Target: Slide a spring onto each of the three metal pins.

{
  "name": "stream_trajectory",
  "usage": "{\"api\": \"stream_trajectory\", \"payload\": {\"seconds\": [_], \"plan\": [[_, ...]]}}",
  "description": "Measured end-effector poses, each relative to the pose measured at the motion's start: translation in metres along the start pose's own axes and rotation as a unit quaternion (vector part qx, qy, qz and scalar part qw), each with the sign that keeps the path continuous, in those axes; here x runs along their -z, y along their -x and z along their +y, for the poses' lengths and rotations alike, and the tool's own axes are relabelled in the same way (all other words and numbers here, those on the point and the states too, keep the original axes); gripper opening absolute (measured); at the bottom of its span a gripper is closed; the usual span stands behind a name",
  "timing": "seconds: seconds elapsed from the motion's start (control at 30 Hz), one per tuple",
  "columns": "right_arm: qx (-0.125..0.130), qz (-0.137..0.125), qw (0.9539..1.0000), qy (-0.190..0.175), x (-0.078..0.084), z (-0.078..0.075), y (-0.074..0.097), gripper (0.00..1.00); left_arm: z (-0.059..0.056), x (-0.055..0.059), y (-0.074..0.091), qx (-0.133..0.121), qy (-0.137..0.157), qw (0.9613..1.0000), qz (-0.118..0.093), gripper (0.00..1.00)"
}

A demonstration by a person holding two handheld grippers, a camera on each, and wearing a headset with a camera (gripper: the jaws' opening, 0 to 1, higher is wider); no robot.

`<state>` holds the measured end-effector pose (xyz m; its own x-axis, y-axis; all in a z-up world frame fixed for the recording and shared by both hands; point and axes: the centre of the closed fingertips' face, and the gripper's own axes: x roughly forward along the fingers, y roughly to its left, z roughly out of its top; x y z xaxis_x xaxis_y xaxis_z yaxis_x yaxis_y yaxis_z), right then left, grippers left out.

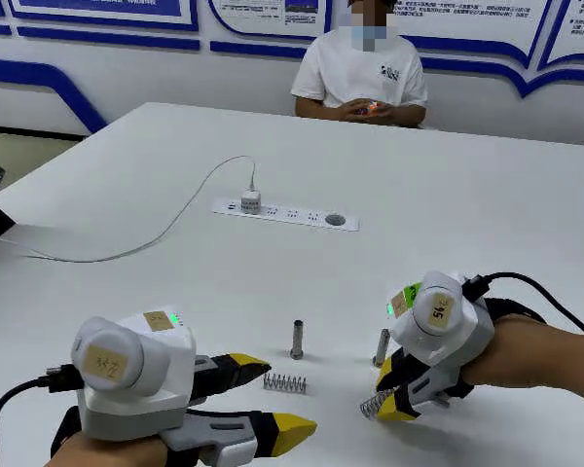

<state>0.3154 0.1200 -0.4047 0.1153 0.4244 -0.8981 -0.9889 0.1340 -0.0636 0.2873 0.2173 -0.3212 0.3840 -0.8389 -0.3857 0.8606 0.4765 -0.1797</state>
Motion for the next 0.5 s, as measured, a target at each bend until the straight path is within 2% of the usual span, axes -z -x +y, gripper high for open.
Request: {"api": "stream_trajectory", "payload": {"seconds": [0.27, 0.5], "plan": [[-0.01, 0.023, 0.9996, 0.015, 0.01, 0.006, 0.002, 0.16, -0.003, 0.001, -0.001, 0.003, -0.001, 1.0, 0.002, 0.52], [-0.02, 0.035, 0.999, 0.023, 0.012, 0.013, 0.003, 0.12, -0.007, 0.002, -0.003, 0.01, -0.007, 0.9999, 0.008, 0.52]]}}
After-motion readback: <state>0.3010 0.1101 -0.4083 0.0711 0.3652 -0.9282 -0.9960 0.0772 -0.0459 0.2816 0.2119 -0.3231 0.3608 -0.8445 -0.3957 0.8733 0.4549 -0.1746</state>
